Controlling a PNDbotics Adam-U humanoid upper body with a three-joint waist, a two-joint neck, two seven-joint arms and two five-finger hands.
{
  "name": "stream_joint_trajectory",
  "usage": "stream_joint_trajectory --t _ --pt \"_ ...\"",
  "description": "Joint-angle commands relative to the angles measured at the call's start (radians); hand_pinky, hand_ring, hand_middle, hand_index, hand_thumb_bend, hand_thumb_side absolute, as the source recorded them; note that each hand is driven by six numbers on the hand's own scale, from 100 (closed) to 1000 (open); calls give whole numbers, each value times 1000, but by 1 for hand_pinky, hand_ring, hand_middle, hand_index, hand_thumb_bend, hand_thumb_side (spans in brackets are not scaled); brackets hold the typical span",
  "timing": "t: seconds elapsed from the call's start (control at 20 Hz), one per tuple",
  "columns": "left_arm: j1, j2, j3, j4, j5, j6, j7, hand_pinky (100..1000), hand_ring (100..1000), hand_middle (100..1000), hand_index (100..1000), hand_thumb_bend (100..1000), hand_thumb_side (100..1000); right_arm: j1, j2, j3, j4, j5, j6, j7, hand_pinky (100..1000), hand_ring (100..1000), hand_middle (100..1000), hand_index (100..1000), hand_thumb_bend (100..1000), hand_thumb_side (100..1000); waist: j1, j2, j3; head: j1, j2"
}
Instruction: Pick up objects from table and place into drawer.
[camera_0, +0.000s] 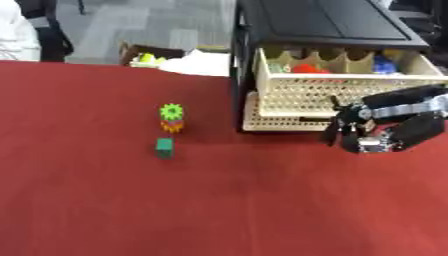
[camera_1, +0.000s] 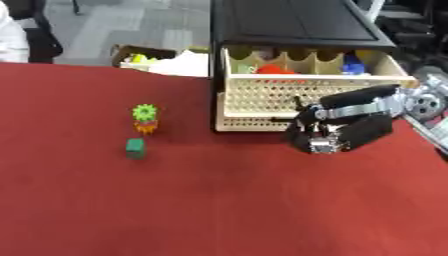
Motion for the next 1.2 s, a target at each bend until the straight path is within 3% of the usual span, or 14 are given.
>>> stream_joint_trajectory --t 0.05,0.5,1.2 --pt "-15 2 7 -18 -4 0 -6 611 624 608 796 100 1000 -25 -17 -17 12 -6 -12 11 474 649 731 889 100 1000 0 -13 3 -4 -16" --pt "-17 1 7 -18 -8 3 -13 611 618 606 795 100 1000 12 -36 -58 16 -12 -19 -38 471 646 725 883 100 1000 -7 -5 10 -3 -28" --pt "-20 0 7 -18 -7 0 -20 612 616 604 794 100 1000 -17 -24 -71 78 -7 -26 -48 458 632 708 863 100 1000 -6 5 20 -5 -42"
